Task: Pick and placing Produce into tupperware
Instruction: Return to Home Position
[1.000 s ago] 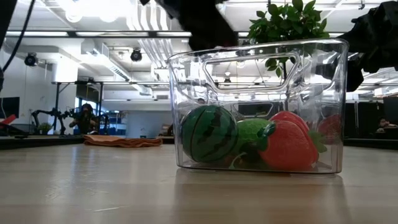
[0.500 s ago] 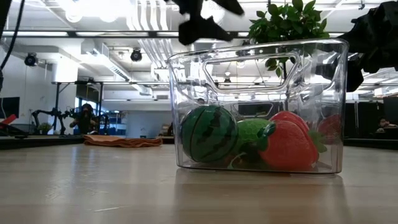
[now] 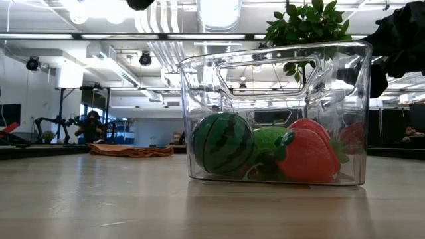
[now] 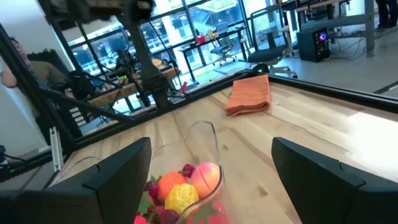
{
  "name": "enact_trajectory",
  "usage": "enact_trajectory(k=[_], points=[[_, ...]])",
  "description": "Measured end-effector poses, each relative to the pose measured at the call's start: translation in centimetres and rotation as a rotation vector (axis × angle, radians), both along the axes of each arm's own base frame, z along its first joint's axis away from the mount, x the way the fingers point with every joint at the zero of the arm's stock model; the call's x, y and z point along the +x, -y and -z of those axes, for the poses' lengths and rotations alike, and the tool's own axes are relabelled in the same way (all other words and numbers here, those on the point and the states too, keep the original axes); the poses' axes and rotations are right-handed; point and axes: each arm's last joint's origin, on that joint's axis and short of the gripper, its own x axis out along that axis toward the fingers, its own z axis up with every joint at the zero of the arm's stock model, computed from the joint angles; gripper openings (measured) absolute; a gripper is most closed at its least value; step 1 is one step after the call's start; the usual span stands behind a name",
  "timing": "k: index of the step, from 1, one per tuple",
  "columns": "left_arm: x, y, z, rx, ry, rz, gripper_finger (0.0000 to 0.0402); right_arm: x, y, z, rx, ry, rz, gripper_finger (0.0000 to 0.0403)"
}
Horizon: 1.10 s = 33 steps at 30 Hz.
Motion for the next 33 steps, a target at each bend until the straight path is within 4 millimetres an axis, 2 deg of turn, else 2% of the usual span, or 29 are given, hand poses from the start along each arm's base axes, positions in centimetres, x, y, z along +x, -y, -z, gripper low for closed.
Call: enact_trajectory(k=[9,13,17,22,30,33], points=[[-6.6,-0.6,8.1,-0.087,0.235,0.051,0.0256,0.0,0.0,0.0,0.000,0.000,0.000,0.0325],[-9.1,-1.0,10.8,-0.120,0.294,0.041,0.0256,0.0,0.0,0.0,0.000,0.001,0.000,0.0325],[-11.3,-1.4,11.9,-0.109,0.360,0.037,0.0256,0.0,0.0,0.0,0.000,0.000,0.000,0.0325],[-13.5,-1.7,13.4,-0.067,0.321,0.029,0.0256,0.0,0.0,0.0,0.000,0.000,0.000,0.0325],[-17.9,-2.1,13.4,-0.024,0.487,0.037,0.0256,0.0,0.0,0.0,0.000,0.000,0.001,0.0325],[-17.7,-2.1,13.8,0.024,0.406,0.050,0.0256,0.0,0.0,0.0,0.000,0.000,0.001,0.0325]])
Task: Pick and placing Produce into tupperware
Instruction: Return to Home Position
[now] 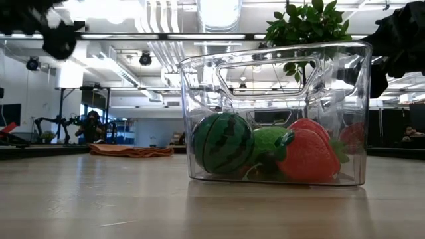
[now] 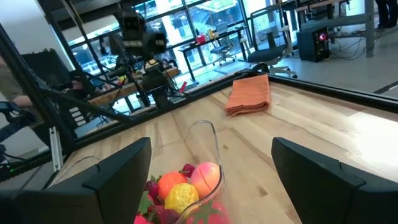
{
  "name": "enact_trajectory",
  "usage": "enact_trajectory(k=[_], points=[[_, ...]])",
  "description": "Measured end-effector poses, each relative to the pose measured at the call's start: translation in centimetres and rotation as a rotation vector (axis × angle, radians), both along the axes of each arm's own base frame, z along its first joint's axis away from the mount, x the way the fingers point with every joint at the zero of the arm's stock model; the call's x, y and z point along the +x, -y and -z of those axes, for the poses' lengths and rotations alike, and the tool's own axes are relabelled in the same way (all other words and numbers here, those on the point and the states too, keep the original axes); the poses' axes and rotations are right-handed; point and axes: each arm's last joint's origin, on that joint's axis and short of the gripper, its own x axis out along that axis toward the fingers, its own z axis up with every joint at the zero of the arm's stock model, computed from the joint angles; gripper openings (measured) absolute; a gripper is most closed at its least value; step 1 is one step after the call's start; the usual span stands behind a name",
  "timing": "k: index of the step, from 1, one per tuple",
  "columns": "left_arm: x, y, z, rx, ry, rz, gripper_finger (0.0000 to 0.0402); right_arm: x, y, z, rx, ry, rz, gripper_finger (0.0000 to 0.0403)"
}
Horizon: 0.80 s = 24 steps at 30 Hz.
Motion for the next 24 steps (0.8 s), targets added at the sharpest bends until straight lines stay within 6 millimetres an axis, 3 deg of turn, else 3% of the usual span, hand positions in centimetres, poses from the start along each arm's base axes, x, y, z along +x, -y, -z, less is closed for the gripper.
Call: enact_trajectory(k=[2,5,11,24], points=[[-0.12,-0.01,-1.02,0.026,0.036,0.002,0.0256,0.00,0.00,0.00,0.000,0.000,0.000,0.0325],[-0.03,-0.08,-0.20,0.058,-0.027,-0.021,0.0256,0.00,0.00,0.00,0.000,0.000,0.000,0.0325],[-0.53,-0.20,-1.04,0.086,0.043,-0.050,0.0256,0.00,0.00,-0.01,-0.001,0.000,0.000,0.0325],[-0.28,-0.38,-0.55,0.094,0.015,-0.120,0.0256,0.00,-0.01,-0.01,-0.004,-0.001,-0.004,0.0325]])
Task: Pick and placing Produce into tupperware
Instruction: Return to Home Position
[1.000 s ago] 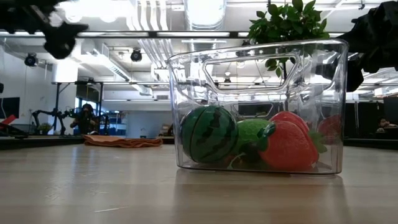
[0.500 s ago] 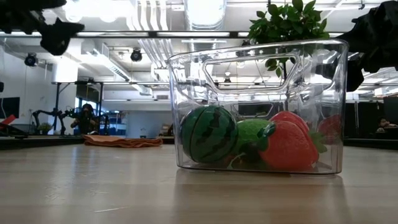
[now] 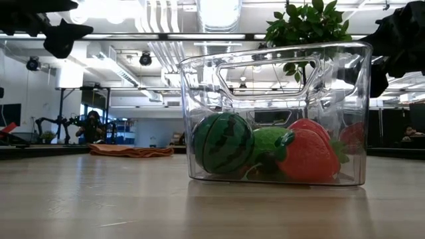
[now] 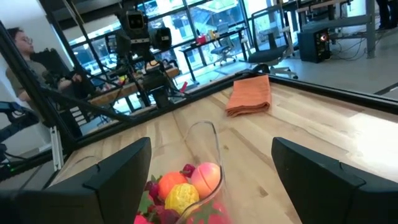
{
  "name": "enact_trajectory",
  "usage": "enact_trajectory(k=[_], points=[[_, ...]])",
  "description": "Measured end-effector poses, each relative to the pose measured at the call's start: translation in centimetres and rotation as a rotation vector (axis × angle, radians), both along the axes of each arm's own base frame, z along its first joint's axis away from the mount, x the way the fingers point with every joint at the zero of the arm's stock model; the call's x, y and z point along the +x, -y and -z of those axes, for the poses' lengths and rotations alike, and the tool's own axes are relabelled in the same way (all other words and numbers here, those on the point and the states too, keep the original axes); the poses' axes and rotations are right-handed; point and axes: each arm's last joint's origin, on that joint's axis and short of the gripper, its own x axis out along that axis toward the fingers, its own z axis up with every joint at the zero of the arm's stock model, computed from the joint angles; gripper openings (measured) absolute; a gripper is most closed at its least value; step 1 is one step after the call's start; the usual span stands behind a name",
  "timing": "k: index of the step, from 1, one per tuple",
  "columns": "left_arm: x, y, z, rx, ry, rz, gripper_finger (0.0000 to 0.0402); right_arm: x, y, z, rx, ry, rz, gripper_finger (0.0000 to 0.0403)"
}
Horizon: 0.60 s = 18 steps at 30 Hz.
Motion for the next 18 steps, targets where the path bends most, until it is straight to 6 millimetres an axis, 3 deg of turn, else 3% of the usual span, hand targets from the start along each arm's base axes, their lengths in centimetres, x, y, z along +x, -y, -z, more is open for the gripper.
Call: enact_trajectory(k=[7,12,14,18], points=[[0.0,-0.1,-0.4,-0.001,0.035,-0.051,0.0256,0.0,0.2,-0.4,-0.137,0.005,0.064,0.0325],[0.2,-0.1,-0.1,0.000,0.028,-0.051,0.0256,-0.6,0.7,-3.2,0.115,0.278,0.201,0.0325],[0.3,-0.1,0.1,0.000,0.024,-0.051,0.0256,-0.8,0.7,-4.0,0.174,0.333,0.173,0.0325],[0.3,-0.1,0.2,0.000,0.024,-0.051,0.0256,-0.8,0.2,-5.0,0.180,0.330,-0.056,0.0325]])
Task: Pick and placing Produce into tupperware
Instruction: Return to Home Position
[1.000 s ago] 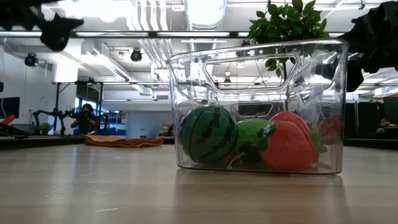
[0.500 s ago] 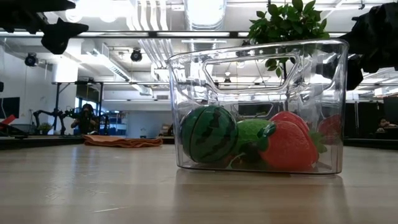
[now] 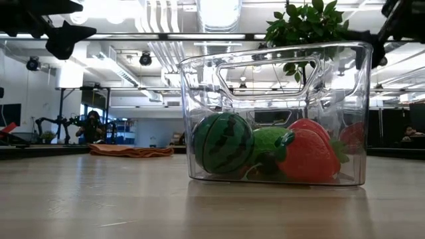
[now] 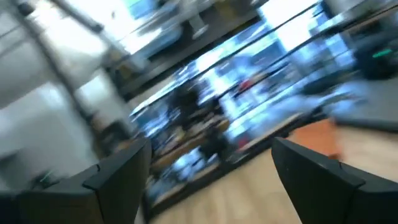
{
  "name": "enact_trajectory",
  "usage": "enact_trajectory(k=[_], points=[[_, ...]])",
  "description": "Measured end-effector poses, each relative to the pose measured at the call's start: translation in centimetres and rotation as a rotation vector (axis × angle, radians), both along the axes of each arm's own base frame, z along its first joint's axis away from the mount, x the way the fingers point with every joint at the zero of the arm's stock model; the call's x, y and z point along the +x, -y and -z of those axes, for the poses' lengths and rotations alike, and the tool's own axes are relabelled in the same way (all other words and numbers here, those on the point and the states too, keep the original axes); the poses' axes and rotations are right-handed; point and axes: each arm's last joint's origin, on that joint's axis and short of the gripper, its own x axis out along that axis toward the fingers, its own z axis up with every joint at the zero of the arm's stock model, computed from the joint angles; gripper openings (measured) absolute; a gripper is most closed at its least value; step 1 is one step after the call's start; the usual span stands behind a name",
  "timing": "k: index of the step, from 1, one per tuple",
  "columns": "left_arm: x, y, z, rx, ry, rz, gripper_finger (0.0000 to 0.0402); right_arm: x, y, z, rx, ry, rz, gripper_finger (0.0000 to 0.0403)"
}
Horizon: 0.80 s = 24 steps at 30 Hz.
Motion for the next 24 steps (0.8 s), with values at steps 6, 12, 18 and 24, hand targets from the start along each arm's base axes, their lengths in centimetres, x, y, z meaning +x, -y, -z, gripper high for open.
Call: enact_trajectory(k=[6,12,18,24], points=[[0.0,0.0,0.0,0.000,-0.002,0.000,0.0256,0.4,0.0,1.1,0.045,-0.181,-0.105,0.0325],[0.0,0.0,0.1,0.000,-0.006,0.000,0.0256,0.7,0.6,1.8,0.029,-0.208,-0.146,0.0325],[0.0,0.0,0.0,0.000,-0.005,0.000,0.0256,0.8,1.8,2.1,-0.029,-0.247,-0.041,0.0325],[0.0,0.0,0.1,0.000,-0.005,0.000,0.0256,0.8,2.1,2.8,-0.134,-0.330,-0.021,0.0325]])
